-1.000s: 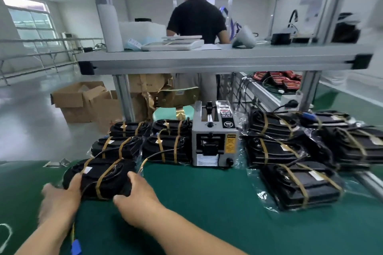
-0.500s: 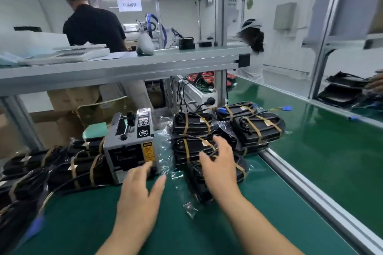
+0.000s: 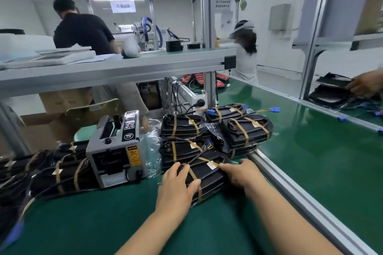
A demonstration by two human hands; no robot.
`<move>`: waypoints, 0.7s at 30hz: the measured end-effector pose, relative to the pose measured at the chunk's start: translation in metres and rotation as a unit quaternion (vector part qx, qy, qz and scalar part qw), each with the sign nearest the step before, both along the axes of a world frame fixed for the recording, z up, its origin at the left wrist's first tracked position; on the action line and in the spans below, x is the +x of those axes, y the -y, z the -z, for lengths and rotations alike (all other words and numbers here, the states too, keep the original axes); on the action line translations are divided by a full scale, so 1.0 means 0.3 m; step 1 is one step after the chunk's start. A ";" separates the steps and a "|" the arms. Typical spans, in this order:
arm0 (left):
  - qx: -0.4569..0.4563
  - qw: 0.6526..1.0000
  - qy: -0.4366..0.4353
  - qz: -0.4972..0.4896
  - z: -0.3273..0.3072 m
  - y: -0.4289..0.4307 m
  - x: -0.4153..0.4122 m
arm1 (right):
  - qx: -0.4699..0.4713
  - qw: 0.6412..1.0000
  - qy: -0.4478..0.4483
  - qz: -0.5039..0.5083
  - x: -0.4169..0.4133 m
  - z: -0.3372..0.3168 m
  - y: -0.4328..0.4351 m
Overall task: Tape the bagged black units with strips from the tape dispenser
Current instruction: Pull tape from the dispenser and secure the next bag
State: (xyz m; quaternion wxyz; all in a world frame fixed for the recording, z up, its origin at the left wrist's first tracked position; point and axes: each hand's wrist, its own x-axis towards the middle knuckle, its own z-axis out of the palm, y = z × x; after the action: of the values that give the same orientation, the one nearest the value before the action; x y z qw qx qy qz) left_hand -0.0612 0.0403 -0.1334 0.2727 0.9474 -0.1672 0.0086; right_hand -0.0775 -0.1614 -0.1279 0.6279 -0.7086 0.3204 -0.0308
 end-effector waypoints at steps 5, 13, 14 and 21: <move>-0.128 0.992 -0.007 -0.010 0.022 -0.090 -0.074 | 0.150 0.979 0.132 0.039 -0.065 -0.010 -0.076; -0.228 0.973 -0.003 -0.042 0.034 -0.187 -0.252 | 0.238 0.921 0.308 0.008 -0.184 -0.075 -0.358; -0.241 0.969 -0.001 -0.045 0.044 -0.202 -0.277 | 0.201 0.929 0.311 -0.004 -0.198 -0.088 -0.387; -0.379 0.912 0.086 -0.135 -0.027 -0.373 -0.329 | 0.026 0.919 0.330 -0.215 -0.298 -0.139 -0.481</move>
State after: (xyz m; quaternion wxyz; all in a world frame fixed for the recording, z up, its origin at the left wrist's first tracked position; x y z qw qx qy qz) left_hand -0.1598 0.1523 -0.1253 0.5919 0.7822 -0.0449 0.1890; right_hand -0.1668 -0.0171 -0.0863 0.7076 -0.6936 -0.0641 -0.1188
